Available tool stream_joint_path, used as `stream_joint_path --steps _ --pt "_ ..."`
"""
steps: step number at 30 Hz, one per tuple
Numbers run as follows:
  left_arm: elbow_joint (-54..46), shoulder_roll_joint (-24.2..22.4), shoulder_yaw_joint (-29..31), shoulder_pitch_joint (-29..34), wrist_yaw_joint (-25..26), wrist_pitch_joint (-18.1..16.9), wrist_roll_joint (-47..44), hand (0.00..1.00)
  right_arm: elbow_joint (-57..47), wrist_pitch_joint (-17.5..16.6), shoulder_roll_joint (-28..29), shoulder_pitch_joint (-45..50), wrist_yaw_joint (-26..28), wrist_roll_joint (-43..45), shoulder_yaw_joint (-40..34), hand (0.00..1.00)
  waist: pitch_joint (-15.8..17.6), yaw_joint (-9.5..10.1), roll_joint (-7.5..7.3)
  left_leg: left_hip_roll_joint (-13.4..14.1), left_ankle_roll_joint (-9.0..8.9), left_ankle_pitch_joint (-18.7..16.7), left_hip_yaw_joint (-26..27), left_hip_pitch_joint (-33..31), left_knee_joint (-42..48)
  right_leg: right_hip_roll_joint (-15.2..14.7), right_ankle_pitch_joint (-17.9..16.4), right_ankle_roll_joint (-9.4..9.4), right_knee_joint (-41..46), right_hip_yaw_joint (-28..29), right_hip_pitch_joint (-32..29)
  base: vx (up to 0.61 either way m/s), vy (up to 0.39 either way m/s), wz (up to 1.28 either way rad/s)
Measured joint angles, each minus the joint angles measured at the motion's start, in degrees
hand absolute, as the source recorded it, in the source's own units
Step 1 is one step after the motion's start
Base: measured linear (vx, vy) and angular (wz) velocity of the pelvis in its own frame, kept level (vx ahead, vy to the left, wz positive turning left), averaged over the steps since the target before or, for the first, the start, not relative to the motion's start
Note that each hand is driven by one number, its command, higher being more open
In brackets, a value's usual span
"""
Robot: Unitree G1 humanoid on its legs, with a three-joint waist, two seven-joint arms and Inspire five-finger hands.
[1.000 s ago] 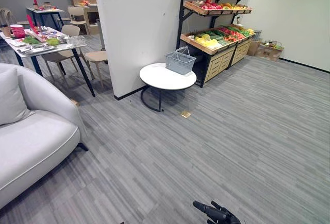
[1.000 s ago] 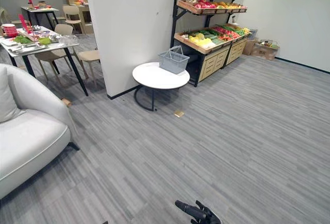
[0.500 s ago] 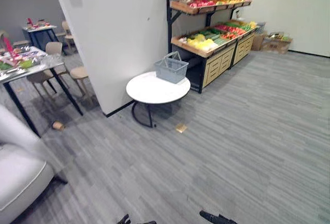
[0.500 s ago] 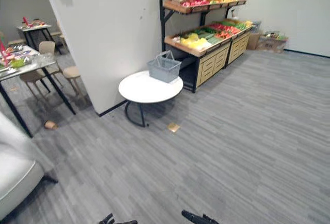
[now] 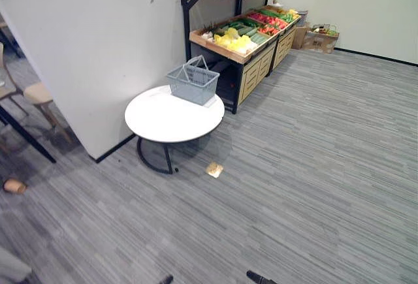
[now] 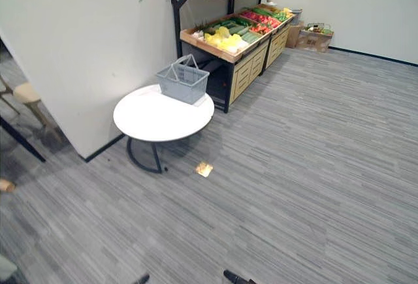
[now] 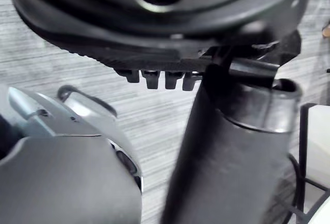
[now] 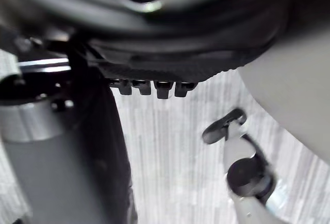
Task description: Pick vegetable in the basket
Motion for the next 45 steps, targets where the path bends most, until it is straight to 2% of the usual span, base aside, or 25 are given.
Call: stream_joint_path --steps 2,4,5,7,10,12,14,15,16,18,20,23,26,30,32,33,35,36,38,39,40,41,42,43,45 --pt "0.4 -0.1 -0.9 0.0 -0.1 -0.6 0.2 1.00 -1.2 -0.3 -0.5 -0.4 1.2 -0.1 -0.5 1.00 0.6 -0.03 0.75 -1.7 0.71 -2.3 0.0 6.7 -2.3 -2.4 3.5 -0.36 19.4 -3.3 -7.6 0.49 0.171 -0.02" --pt "0.7 -0.2 -1.4 0.3 0.0 -0.6 1.1 1.00 -1.9 -0.5 -0.8 -0.5 1.6 0.0 -0.8 1.00 1.0 -0.10 1.27 -1.9 0.66 -2.5 -0.2 11.8 -5.7 -2.1 0.8 -3.62 24.7 -6.7 -10.2 0.46 0.084 -0.12" --pt "1.7 -0.2 -2.4 0.3 0.2 -0.7 2.3 1.00 -2.6 -0.9 -0.9 -0.5 2.3 0.7 -2.4 1.00 1.1 -0.50 2.33 -1.0 0.54 -2.4 -0.4 18.2 -10.6 0.5 -5.2 -4.94 23.4 -11.1 -13.7 0.44 0.030 -0.09" --pt "1.8 -0.1 -2.7 -0.1 0.1 -0.7 2.4 1.00 -3.8 -1.4 -0.6 -0.7 2.7 1.2 -2.9 1.00 1.2 -1.55 2.32 -0.1 0.22 -2.7 -0.8 20.9 -13.5 2.5 -8.1 -5.71 17.3 -14.6 -18.5 0.32 -0.029 0.07" --pt "2.3 -0.4 -2.4 -3.0 0.1 -0.7 2.2 1.00 -4.3 -1.9 -0.1 -2.2 3.2 1.3 -7.3 1.00 2.1 -2.93 2.73 1.9 -1.59 -4.6 -2.6 23.5 -15.9 5.4 -7.7 -5.29 -1.5 -18.6 -25.5 0.35 -0.120 0.28" --pt "1.9 -2.3 -0.5 -4.3 -0.6 -1.2 2.2 1.00 -4.0 -2.3 -0.2 -1.5 2.2 1.0 -10.1 1.00 2.8 -3.18 3.12 3.9 -4.50 -6.2 -4.2 26.8 -18.4 7.5 4.4 -4.32 -26.1 -19.8 -26.2 0.45 -0.190 0.42" --pt "1.6 -3.8 2.1 -4.3 -1.7 -2.0 2.4 1.00 -3.6 -2.1 -0.3 -0.3 0.7 0.2 -10.2 1.00 2.9 -3.37 4.31 6.0 -6.11 -6.8 -4.8 29.6 -19.9 9.5 14.5 -6.32 -29.8 -20.1 -25.1 0.59 -0.248 0.23" --pt "0.9 -5.2 4.6 -4.6 -2.7 -2.4 2.5 1.00 -3.7 -1.7 0.0 -0.1 -0.4 -1.3 -9.7 1.00 4.1 -2.22 5.43 7.7 -8.24 -5.4 -4.6 30.7 -19.3 10.3 13.9 -11.07 -25.5 -20.7 -25.4 0.86 -0.368 0.00" --pt "0.7 -5.9 5.4 -5.6 -3.6 -2.6 2.5 1.00 -3.8 -0.7 -1.1 -0.4 -0.9 -1.7 -9.2 1.00 5.8 -2.19 5.27 6.9 -11.20 -1.3 -5.3 32.2 -19.3 6.6 9.1 -14.05 -11.5 -22.5 -30.1 0.68 -0.322 -0.09" --pt "-0.9 -6.3 5.6 -4.2 -3.5 -3.5 2.4 1.00 -5.1 1.1 -2.1 1.3 -0.5 -1.3 -8.1 1.00 5.1 -2.83 5.50 7.0 -12.05 1.0 -6.1 34.4 -15.6 6.2 3.9 -13.14 -11.5 -25.4 -30.4 0.66 -0.379 -0.02" --pt "-2.6 -7.6 7.5 -1.6 -3.0 -3.9 2.4 1.00 -5.2 2.6 -3.0 4.2 0.6 -1.1 -9.4 1.00 2.1 -3.33 8.33 10.9 -11.42 0.7 -7.7 33.2 -5.6 10.0 0.1 -14.09 -11.7 -26.3 -27.7 0.51 -0.273 -0.10" --pt "-2.4 -7.8 8.0 -2.2 -2.5 -2.7 2.5 1.00 -3.5 3.8 -3.4 2.9 0.2 -1.5 -9.1 1.00 1.3 -3.01 9.63 17.7 -12.95 8.4 -9.9 19.1 26.2 17.9 -3.6 -14.01 -17.2 -25.4 -20.0 0.58 -0.243 -0.38" --pt "-4.5 -4.6 7.8 -2.3 -3.2 -2.4 1.2 1.00 0.7 2.8 -2.6 1.3 0.0 -3.7 -6.2 1.00 3.3 -1.48 4.14 17.3 -9.56 0.6 -5.8 8.4 36.8 20.8 -2.7 -14.64 -29.8 -21.5 -2.8 0.68 -0.266 -0.44" --pt "-5.6 -4.9 7.4 -2.7 -3.9 -2.3 1.6 1.00 0.5 -0.6 -3.7 -0.3 0.0 -5.7 -3.9 1.00 3.1 0.40 3.74 13.6 -7.80 -3.1 -3.2 -2.1 20.0 20.9 -2.9 -14.05 -37.2 -17.2 3.9 0.46 -0.051 -0.56" --pt "-4.2 -5.1 6.9 -2.6 -3.8 -1.7 2.6 1.00 -0.8 -1.5 -4.0 -1.5 0.1 -5.6 -2.0 1.00 3.8 1.12 4.46 10.7 -6.83 -0.9 -3.7 -5.8 5.8 20.5 -3.5 -12.95 -39.0 -14.7 5.9 0.43 0.066 -0.49" --pt "-3.6 -5.3 7.7 -2.4 -3.0 -0.9 2.0 1.00 -1.6 -1.5 -3.9 -1.8 0.6 -5.6 -1.2 1.00 3.9 1.22 4.62 8.5 -7.23 4.6 -4.2 -6.6 -7.3 20.0 -4.0 -12.14 -40.3 -13.8 7.4 0.63 0.110 -0.33" --pt "-3.5 -4.8 6.9 -1.8 -2.2 -1.0 2.6 1.00 -1.8 -2.4 -3.9 -2.0 1.0 -5.7 1.5 1.00 4.3 2.29 5.05 7.2 -7.24 12.7 -4.5 -7.2 -12.6 19.7 -4.8 -10.70 -41.5 -12.1 9.7 0.67 0.121 -0.35" --pt "-3.4 -4.8 7.1 -0.7 -1.9 -0.9 2.6 1.00 -1.9 -2.7 -3.2 -1.9 1.1 -5.7 2.6 1.00 3.9 2.99 4.90 6.5 -2.70 18.7 -3.0 -5.9 -14.1 18.5 -5.5 -9.62 -41.4 -11.4 10.7 0.61 0.101 0.03" --pt "-3.3 -3.3 5.0 -1.5 -1.0 -0.9 2.7 1.00 -1.6 -2.8 -1.9 -2.3 1.5 -5.8 3.4 1.00 4.5 2.74 3.34 5.5 -0.88 18.7 -1.3 -5.4 -12.9 16.5 -4.0 -6.73 -39.8 -10.9 10.5 0.59 0.100 0.16" --pt "-2.9 -2.7 4.9 -1.2 -0.6 -0.8 2.6 1.00 -1.7 -2.7 -0.7 -3.0 1.8 -6.0 5.1 1.00 5.1 3.23 3.94 8.0 2.69 14.5 1.6 -8.5 -1.8 17.3 0.3 -4.50 -38.7 -9.5 11.6 0.53 0.188 0.00" --pt "-2.2 -2.4 4.3 -0.2 -0.1 -0.4 2.3 1.00 -1.5 -3.0 0.6 -1.7 2.3 -6.4 5.3 1.00 4.3 3.17 2.24 4.8 0.08 11.2 3.0 -9.1 -0.7 15.3 0.5 -4.16 -35.0 -9.4 12.4 0.50 0.213 0.01" --pt "-2.5 -2.5 3.9 0.2 0.2 -0.3 1.8 1.00 -1.4 -3.0 0.6 -0.9 2.5 -7.0 5.3 1.00 3.5 3.03 2.13 3.4 1.60 12.3 3.3 -7.6 -3.8 15.0 0.4 -4.03 -32.1 -9.8 12.3 0.45 0.260 -0.03" --pt "-2.4 -2.9 1.4 2.6 0.3 -0.5 1.8 1.00 -1.6 -2.3 0.0 0.9 3.2 -8.9 5.4 1.00 1.6 3.69 4.33 3.0 2.97 16.2 3.6 -5.3 -7.1 15.6 0.0 -3.63 -24.0 -10.3 11.3 0.44 0.269 -0.18" --pt "-1.0 -2.1 0.0 3.8 0.2 -0.2 1.6 1.00 -1.4 -2.4 -0.6 1.1 3.4 -10.3 4.8 1.00 0.0 3.57 4.52 1.7 6.04 9.7 4.4 -2.0 -9.1 13.9 -0.9 -2.74 -13.5 -12.1 8.7 0.45 0.284 -0.02" --pt "0.0 0.4 -1.0 2.7 -0.1 -0.1 1.3 1.00 -1.2 -3.0 -0.1 2.1 3.3 -10.4 3.2 1.00 -0.6 1.94 0.14 -4.4 5.66 8.2 2.0 1.8 -12.4 6.7 4.7 -2.39 5.4 -15.2 1.4 0.41 0.174 0.57"
